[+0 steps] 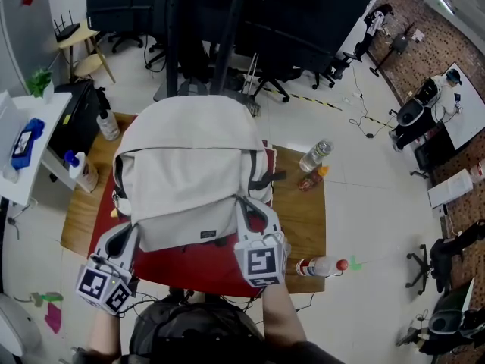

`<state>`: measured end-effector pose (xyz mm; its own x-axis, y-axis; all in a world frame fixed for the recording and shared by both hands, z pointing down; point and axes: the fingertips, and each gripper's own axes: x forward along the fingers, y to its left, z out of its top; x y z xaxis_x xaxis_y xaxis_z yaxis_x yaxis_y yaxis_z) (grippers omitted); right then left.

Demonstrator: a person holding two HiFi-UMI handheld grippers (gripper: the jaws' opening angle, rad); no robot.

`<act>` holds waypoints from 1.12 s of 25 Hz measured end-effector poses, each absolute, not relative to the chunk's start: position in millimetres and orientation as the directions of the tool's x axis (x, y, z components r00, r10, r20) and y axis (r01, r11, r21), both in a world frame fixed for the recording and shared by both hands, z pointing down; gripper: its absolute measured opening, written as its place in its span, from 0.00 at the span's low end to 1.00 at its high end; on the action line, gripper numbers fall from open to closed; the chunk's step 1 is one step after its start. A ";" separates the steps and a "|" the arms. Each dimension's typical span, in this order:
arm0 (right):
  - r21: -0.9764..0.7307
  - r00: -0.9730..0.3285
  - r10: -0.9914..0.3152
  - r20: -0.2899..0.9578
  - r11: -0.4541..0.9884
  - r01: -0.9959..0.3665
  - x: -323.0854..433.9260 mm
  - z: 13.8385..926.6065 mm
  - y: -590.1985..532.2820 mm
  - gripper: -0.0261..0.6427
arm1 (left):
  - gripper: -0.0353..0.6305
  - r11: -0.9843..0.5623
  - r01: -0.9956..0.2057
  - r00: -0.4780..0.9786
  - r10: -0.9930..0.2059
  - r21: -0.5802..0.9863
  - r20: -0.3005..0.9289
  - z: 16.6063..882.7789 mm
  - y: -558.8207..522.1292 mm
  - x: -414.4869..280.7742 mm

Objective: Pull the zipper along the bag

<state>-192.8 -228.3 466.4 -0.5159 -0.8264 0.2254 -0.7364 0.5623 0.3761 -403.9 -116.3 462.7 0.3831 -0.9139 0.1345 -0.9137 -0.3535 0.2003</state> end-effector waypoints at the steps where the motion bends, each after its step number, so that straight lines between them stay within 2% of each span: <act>1: 0.384 -0.487 -0.845 0.221 0.535 -0.753 -179.5 466.4 -234.2 0.12 | 0.12 -0.359 -0.912 0.389 -0.911 0.198 0.137 463.2 -116.4 -402.4; 4: 0.410 -0.453 -0.868 0.204 0.496 -0.766 -165.7 464.2 -240.5 0.12 | 0.12 -0.365 -0.909 0.397 -0.906 0.203 0.147 465.5 -117.9 -398.2; 11: 0.314 -0.481 -0.854 0.197 0.520 -0.794 -164.8 470.2 -231.6 0.12 | 0.14 -0.318 -0.933 0.345 -0.924 0.171 0.166 472.9 -119.8 -400.7; 16: 0.152 -0.425 -0.878 0.219 0.461 -0.875 -130.5 477.6 -222.3 0.15 | 0.18 -0.179 -0.980 0.193 -0.965 0.093 0.179 463.5 -113.9 -420.5; 20: 0.090 -0.525 -0.848 0.075 0.530 -0.843 -138.6 437.4 -193.4 0.15 | 0.18 -0.020 -1.000 0.021 -0.996 0.023 0.087 426.7 -100.1 -454.4; 22: 0.057 -0.581 -0.813 -0.038 0.579 -0.813 -151.6 407.5 -181.5 0.07 | 0.18 -0.032 -0.998 0.035 -0.997 0.047 0.070 416.0 -98.8 -452.2; 24: 0.029 -0.618 -0.779 -0.109 0.619 -0.785 -166.5 384.4 -172.7 0.07 | 0.17 -0.057 -0.997 0.061 -0.996 0.056 0.064 412.1 -100.4 -439.9; 28: -0.047 -0.675 -0.723 -0.146 0.687 -0.725 -194.1 369.3 -166.9 0.07 | 0.12 -0.133 -0.991 0.132 -0.989 -0.008 0.062 416.7 -112.8 -400.5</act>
<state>-194.1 -166.9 369.3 -0.6751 -0.7231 -0.1458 -0.7253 0.6868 -0.0475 -400.5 -112.8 416.7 0.1322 -0.9893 0.0618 -0.9911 -0.1330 -0.0083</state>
